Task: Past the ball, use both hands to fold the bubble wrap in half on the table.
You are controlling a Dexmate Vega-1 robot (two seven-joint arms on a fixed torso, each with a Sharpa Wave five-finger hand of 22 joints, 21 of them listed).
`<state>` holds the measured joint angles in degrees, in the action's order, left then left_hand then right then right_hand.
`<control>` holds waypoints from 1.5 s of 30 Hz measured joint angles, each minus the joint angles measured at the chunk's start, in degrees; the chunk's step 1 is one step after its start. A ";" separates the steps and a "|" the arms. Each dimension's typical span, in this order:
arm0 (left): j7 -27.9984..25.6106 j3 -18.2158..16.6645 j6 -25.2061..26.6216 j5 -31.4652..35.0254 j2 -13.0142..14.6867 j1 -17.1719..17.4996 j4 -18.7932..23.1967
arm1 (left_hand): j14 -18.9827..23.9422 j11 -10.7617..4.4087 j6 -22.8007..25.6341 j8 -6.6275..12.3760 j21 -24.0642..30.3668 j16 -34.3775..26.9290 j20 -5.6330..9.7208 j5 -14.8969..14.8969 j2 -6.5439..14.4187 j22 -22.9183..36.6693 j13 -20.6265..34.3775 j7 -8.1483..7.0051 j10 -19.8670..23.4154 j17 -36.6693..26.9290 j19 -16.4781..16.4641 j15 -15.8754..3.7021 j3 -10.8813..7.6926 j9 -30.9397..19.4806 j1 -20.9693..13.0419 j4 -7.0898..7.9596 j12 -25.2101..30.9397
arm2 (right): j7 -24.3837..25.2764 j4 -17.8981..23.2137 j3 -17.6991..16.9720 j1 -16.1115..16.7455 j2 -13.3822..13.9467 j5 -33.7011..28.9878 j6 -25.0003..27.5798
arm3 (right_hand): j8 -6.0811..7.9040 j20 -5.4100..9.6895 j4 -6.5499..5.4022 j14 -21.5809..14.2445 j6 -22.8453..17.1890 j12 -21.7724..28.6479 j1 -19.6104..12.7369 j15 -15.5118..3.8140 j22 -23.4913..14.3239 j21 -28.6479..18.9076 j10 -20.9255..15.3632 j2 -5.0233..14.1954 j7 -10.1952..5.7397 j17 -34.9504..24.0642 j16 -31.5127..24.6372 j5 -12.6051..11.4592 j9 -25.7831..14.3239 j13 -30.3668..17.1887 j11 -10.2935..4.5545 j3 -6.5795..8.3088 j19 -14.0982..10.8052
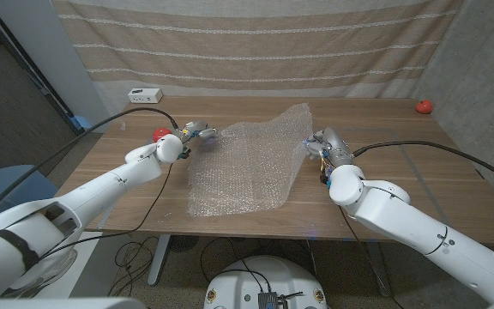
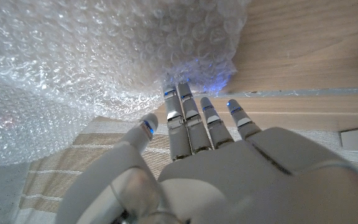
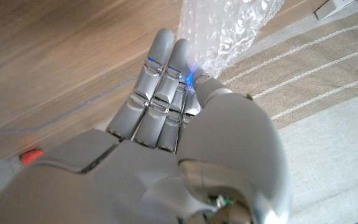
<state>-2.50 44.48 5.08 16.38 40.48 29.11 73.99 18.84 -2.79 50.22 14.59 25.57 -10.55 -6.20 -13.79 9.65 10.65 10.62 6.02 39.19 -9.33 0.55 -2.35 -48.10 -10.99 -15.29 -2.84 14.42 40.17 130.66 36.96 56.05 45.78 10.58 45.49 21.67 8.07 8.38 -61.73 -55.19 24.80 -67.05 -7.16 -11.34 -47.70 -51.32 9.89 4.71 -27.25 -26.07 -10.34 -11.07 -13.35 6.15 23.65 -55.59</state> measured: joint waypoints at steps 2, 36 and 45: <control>0.03 0.15 0.25 0.41 0.03 0.00 0.47 | 0.00 -0.04 0.05 0.01 0.00 0.00 0.18 -0.22 0.08 0.00 0.00 -0.05 0.05 0.00 0.18 0.00 -0.24 0.04 -0.81 -0.24 0.00 | -1.17 0.00 0.01 0.45 0.63 -3.24 -4.11 | -0.03 -0.01 0.00 0.01 0.00 0.00 0.00 -0.01 0.00 -0.23 0.00 0.00 0.00 0.00 0.00 0.00 0.00 -0.11 0.00 0.00 0.01; 1.47 0.98 2.77 3.20 -0.27 -0.89 1.19 | 0.61 -0.17 0.67 -1.51 -1.00 0.00 1.02 -1.27 0.45 0.17 0.03 0.33 0.43 -0.02 1.03 -0.01 -0.70 -0.03 -2.54 -0.70 -0.91 | -26.78 -12.80 2.02 -6.65 -0.85 -29.60 -43.07 | -0.67 -0.59 -0.33 0.04 -0.59 -0.47 0.63 -0.45 -0.27 -2.05 -0.11 -0.63 -0.63 -1.25 0.18 -0.29 -0.22 -0.85 -0.09 0.00 2.52; 1.50 0.99 2.73 3.20 -0.30 -0.93 1.10 | 0.61 -0.17 0.75 -1.95 -0.99 0.01 1.09 -1.49 0.45 0.16 0.03 0.23 0.43 -0.02 1.11 -0.01 -0.54 -0.09 -2.53 -0.54 -1.00 | -32.19 -17.98 3.21 -10.17 -3.89 -31.48 -51.97 | -0.92 -0.80 -0.57 0.04 -0.38 -1.32 0.63 -0.44 -0.26 -2.83 -0.12 -0.63 -0.84 -0.56 0.68 -0.29 -0.27 -0.72 -0.09 0.24 2.72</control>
<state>-1.00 45.47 7.81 19.58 40.18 28.18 75.10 19.44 -2.96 50.97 12.64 24.57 -10.54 -5.11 -15.28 10.11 10.82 10.65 6.25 39.62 -9.35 1.66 -2.36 -48.63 -11.07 -17.82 -3.38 13.42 7.98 112.68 40.17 45.88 41.89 -20.90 -6.47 20.75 7.27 7.81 -61.69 -55.56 23.48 -66.42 -7.60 -11.60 -50.53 -51.44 9.26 3.87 -27.81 -25.39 -10.63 -11.35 -14.08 6.05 23.88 -52.87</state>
